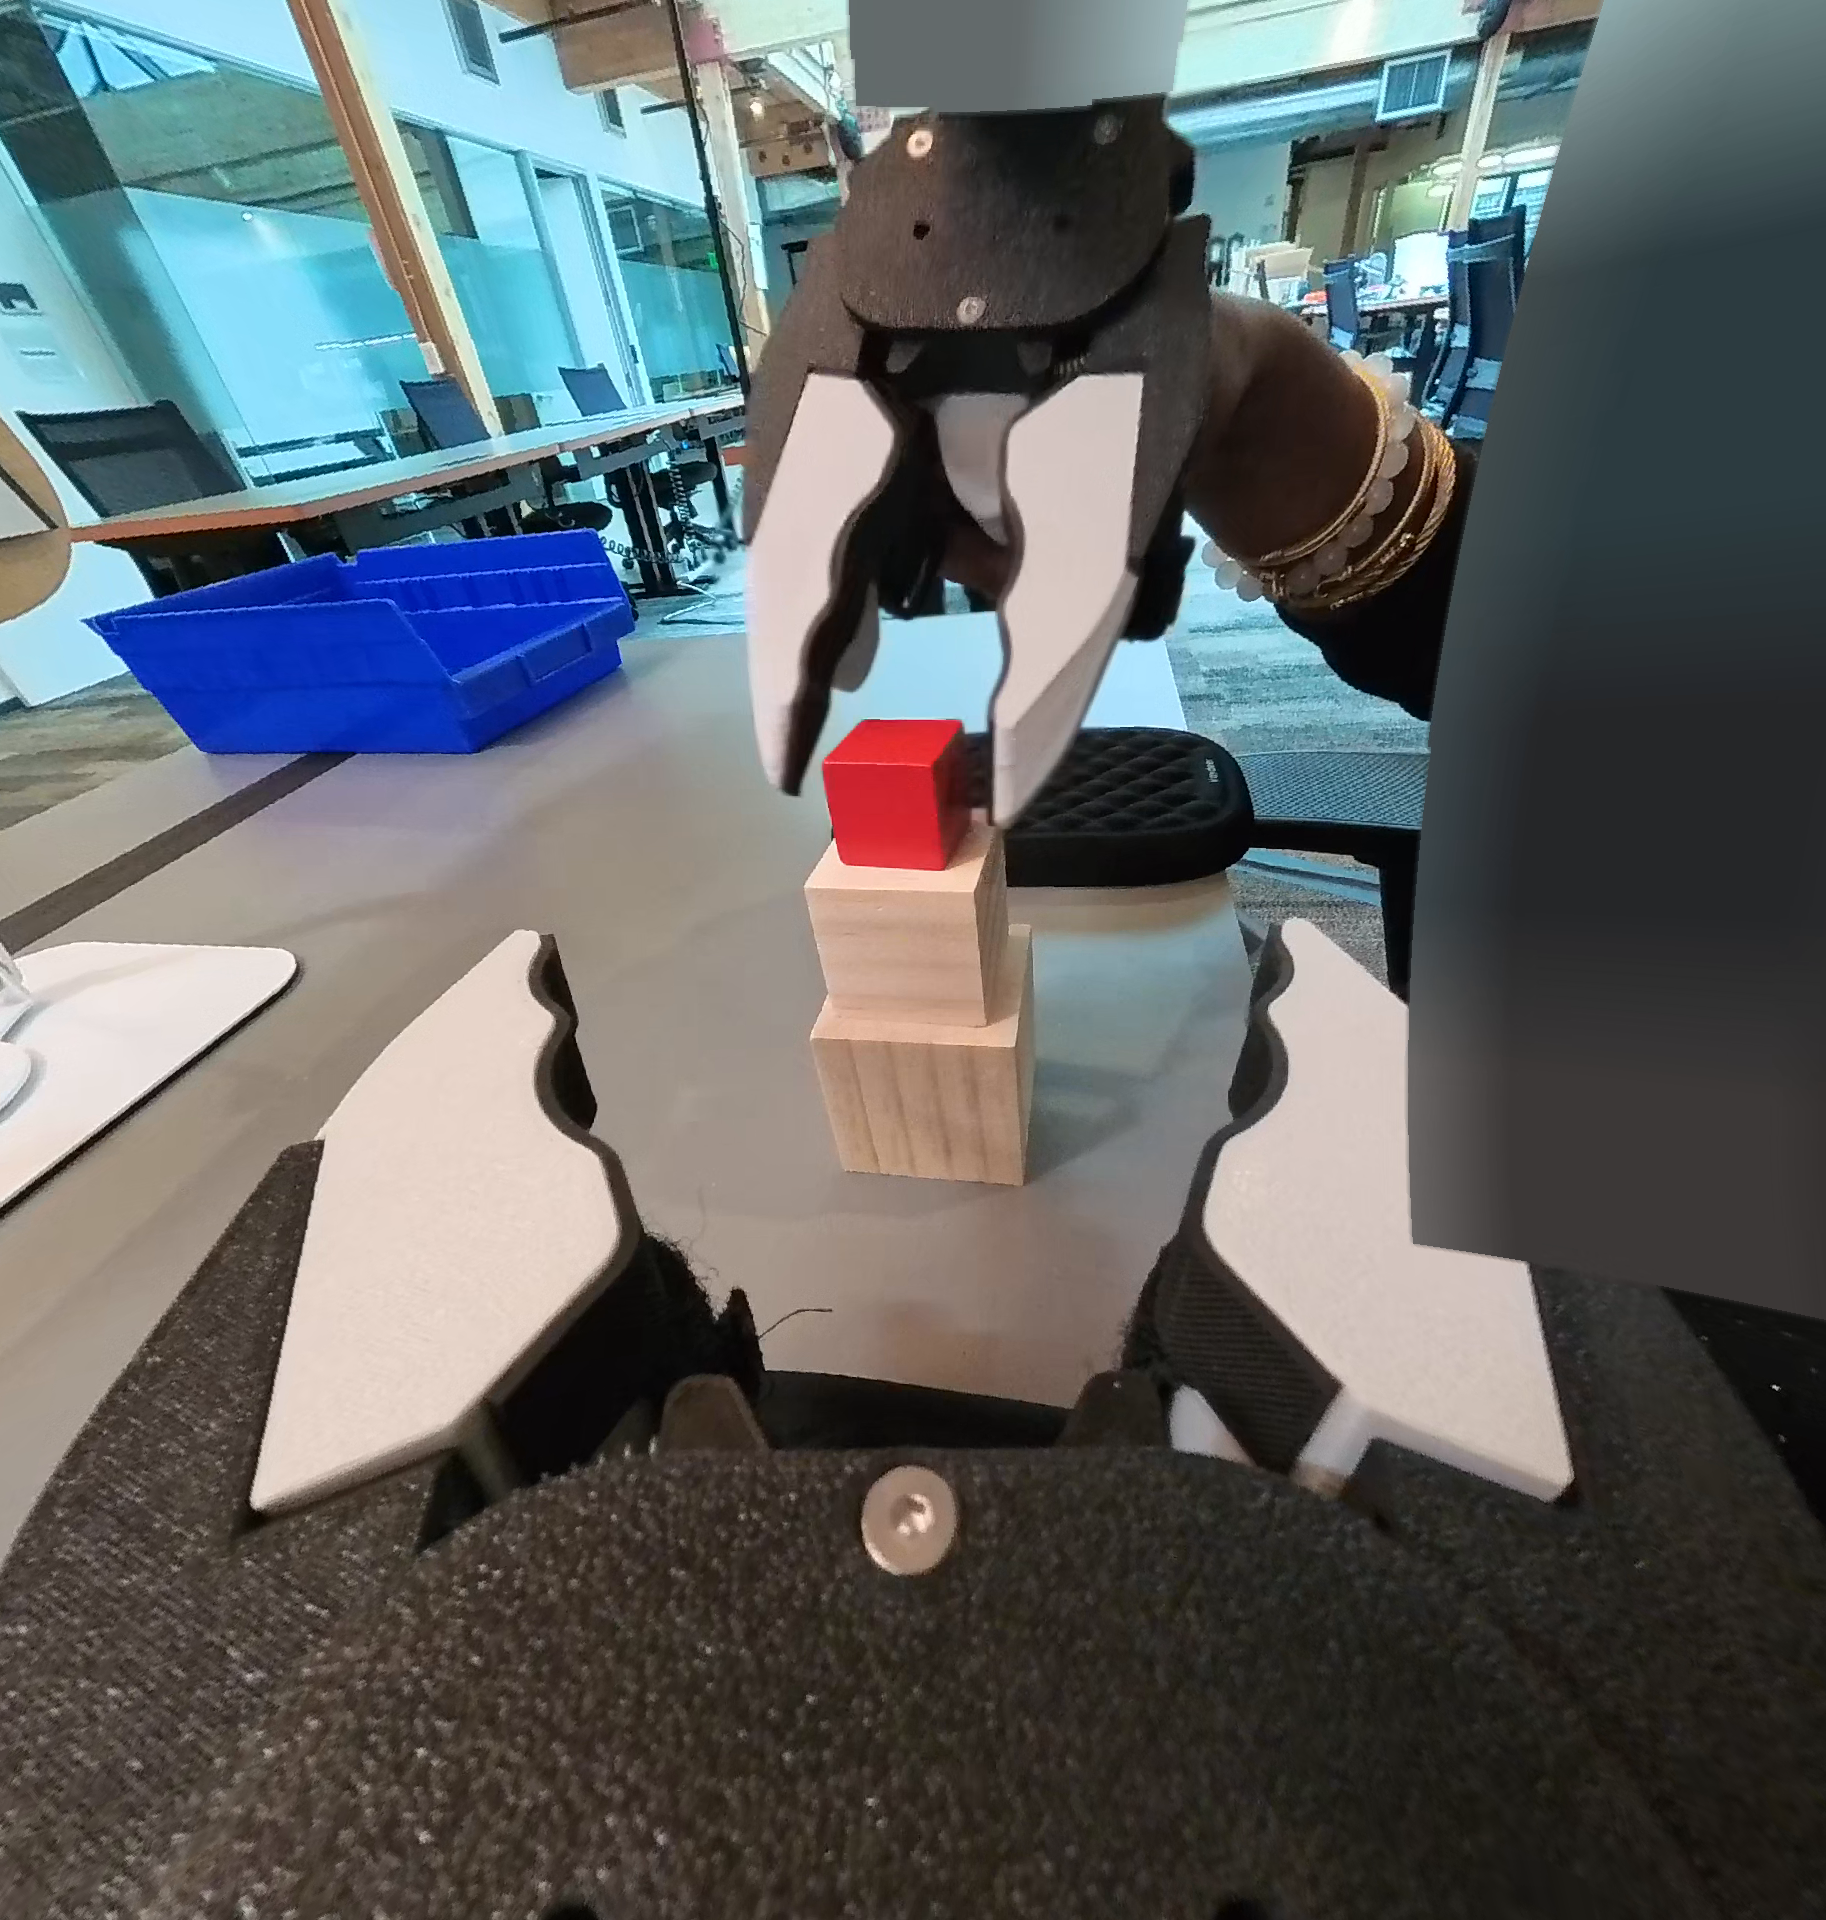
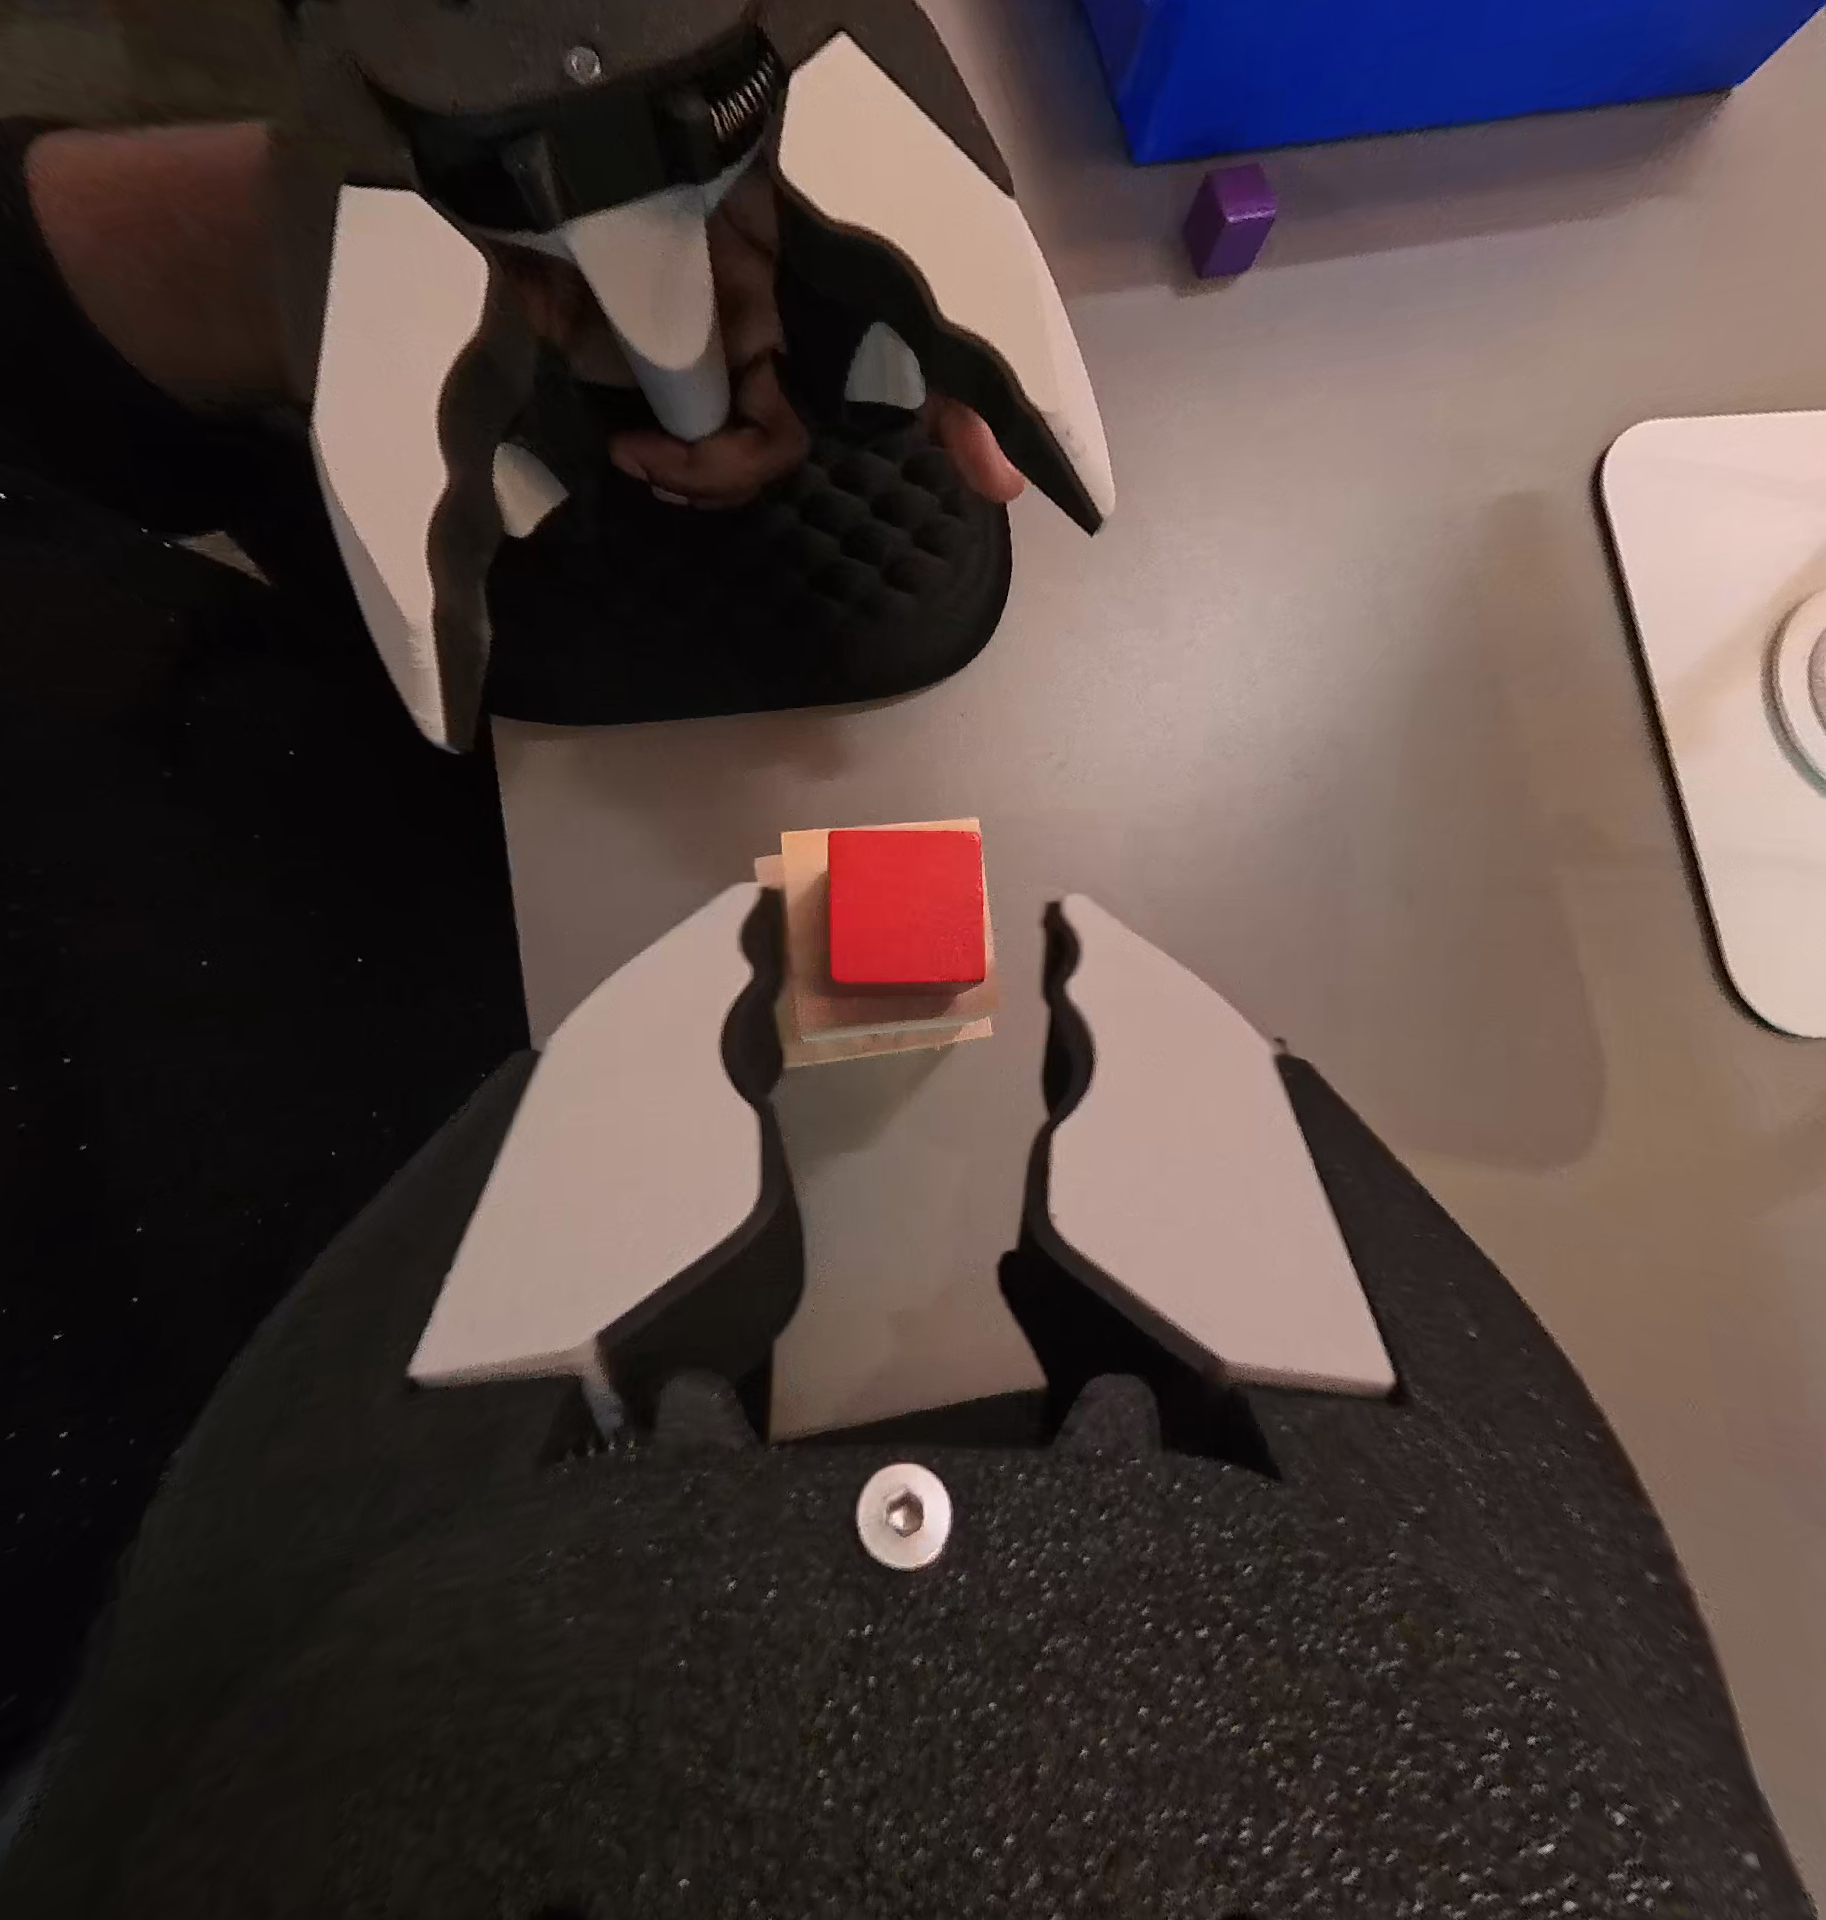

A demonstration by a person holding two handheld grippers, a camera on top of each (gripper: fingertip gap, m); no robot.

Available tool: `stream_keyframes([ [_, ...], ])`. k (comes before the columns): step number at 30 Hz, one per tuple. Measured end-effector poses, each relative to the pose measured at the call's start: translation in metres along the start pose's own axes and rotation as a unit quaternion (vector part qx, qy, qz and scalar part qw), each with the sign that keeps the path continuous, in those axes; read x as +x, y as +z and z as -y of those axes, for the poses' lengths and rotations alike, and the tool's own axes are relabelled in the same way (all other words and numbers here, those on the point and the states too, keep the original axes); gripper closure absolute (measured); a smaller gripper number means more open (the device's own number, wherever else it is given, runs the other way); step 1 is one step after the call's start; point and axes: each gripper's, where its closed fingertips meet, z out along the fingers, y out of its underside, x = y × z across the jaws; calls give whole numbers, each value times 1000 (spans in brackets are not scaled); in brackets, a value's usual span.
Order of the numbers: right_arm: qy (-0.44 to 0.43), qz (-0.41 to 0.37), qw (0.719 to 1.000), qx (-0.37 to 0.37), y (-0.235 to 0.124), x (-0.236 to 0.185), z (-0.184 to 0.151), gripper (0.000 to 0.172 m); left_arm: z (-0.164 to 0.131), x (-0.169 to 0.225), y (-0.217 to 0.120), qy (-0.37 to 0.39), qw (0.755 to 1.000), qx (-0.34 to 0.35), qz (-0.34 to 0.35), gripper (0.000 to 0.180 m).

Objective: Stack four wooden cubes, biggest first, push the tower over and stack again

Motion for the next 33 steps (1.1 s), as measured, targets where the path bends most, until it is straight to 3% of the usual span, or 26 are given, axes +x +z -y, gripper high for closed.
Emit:
stream_keyframes([
  [6,-13,37,998,49,-15,2,23,119,0,0,0,0,1000,1,1,59],
  [12,-67,51,987,134,-18,54,79,117,0,0,0,0,1000,1,1,59],
  [18,-80,80,980,161,66,100,109,116,2,-1,-1,-3,1000,8,0,59],
  [24,-60,118,986,102,164,121,117,118,2,-2,-2,-7,1000,10,1,59],
  [33,-96,135,984,60,233,113,129,125,3,-2,-2,-10,1000,14,-2,60],
])
